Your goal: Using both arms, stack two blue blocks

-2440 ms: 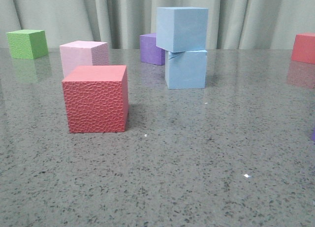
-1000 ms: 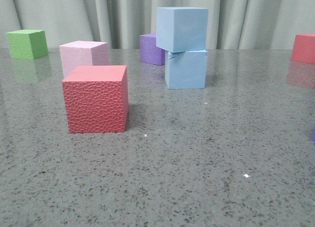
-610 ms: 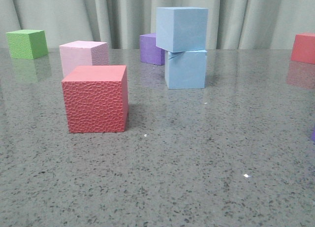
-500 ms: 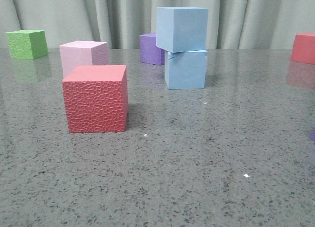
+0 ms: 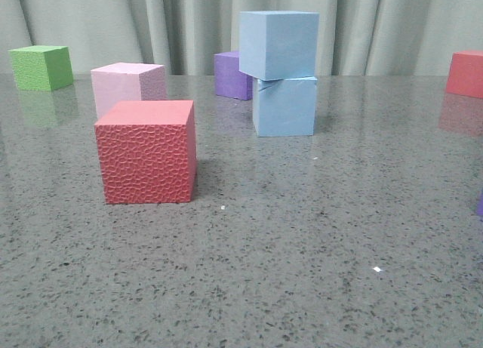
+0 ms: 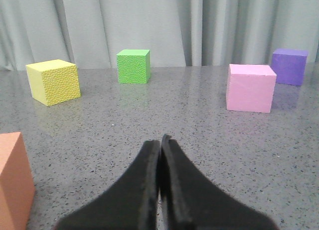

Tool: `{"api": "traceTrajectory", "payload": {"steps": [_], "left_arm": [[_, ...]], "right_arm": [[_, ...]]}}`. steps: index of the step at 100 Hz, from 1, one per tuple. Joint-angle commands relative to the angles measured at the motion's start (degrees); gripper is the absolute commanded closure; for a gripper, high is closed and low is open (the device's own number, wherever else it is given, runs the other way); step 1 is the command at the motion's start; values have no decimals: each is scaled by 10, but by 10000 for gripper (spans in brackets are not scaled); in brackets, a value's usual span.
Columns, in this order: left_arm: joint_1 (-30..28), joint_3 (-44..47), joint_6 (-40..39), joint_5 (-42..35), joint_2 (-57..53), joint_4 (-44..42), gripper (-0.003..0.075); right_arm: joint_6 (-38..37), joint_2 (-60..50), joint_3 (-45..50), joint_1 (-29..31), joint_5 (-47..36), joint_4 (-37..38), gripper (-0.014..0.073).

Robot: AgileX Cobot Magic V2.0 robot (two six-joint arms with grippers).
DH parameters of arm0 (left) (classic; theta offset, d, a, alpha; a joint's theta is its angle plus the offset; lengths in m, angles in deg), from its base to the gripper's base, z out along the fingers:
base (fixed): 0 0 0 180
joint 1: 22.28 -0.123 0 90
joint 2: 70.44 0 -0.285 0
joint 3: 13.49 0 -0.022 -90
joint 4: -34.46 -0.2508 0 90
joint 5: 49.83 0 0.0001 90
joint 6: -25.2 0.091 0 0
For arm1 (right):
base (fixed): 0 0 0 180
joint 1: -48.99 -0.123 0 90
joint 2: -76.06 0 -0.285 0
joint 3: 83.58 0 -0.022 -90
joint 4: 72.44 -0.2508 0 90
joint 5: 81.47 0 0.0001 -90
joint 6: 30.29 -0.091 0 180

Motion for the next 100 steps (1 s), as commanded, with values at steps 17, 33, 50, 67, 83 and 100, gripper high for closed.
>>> {"api": "traceTrajectory", "payload": {"steps": [17,33,50,67,83,100], "left_arm": [[-2,24,-6,-46,-18,0,739],[-2,24,-6,-46,-18,0,739],[-2,24,-6,-46,-18,0,739],[-2,24,-6,-46,-18,0,739],[-2,24,-6,-46,-18,0,739],[-2,24,-6,-46,-18,0,739]], "right_arm": [[4,-23,-2,1,-80,8,662],[4,-77,67,1,-189,8,662],[4,-151,165,1,-317,8,662],[4,-233,256,1,-398,8,662],[4,-292,316,1,-437,8,662],[4,-303,360,2,-466,8,662]]}}
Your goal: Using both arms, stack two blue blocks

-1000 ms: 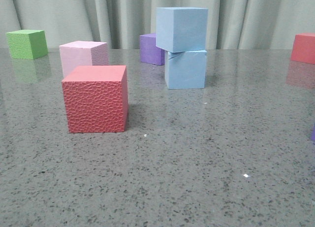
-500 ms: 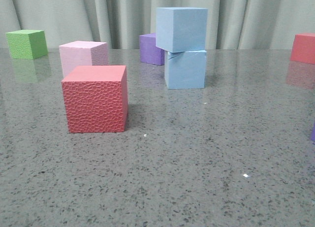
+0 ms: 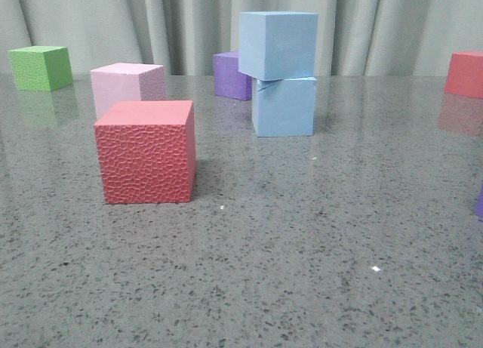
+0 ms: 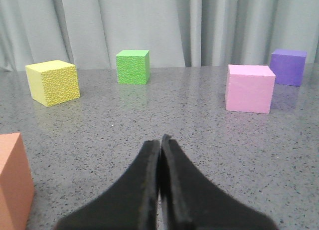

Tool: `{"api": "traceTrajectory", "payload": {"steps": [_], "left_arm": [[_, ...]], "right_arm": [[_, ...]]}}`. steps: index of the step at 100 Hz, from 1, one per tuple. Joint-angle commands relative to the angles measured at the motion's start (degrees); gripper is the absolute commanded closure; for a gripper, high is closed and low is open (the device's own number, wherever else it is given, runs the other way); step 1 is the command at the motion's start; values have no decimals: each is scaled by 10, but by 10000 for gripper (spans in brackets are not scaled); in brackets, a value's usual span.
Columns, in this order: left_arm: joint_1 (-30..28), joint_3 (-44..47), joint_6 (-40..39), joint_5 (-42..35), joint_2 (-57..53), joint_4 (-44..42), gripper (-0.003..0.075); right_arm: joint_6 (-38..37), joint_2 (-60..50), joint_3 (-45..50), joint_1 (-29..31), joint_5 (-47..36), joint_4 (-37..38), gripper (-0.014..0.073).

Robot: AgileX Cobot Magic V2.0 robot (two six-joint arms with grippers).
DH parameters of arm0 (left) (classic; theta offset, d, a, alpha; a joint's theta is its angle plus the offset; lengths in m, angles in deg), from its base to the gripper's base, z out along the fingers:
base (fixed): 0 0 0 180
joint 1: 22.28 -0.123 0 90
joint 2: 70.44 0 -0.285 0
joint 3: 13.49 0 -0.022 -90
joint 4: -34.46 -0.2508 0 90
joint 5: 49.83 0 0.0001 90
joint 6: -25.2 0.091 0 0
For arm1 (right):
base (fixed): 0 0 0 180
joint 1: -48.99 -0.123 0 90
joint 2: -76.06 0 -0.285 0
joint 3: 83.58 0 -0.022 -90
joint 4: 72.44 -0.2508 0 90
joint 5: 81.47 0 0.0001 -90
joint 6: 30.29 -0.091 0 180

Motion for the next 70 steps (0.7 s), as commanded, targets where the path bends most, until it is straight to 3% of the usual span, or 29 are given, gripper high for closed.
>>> {"api": "traceTrajectory", "payload": {"steps": [1,70], "left_arm": [[-2,24,-6,-45,-18,0,739],[-2,24,-6,-45,-18,0,739]], "right_arm": [[4,-15,4,2,-68,4,662],[4,-15,73,2,-150,4,662]]}}
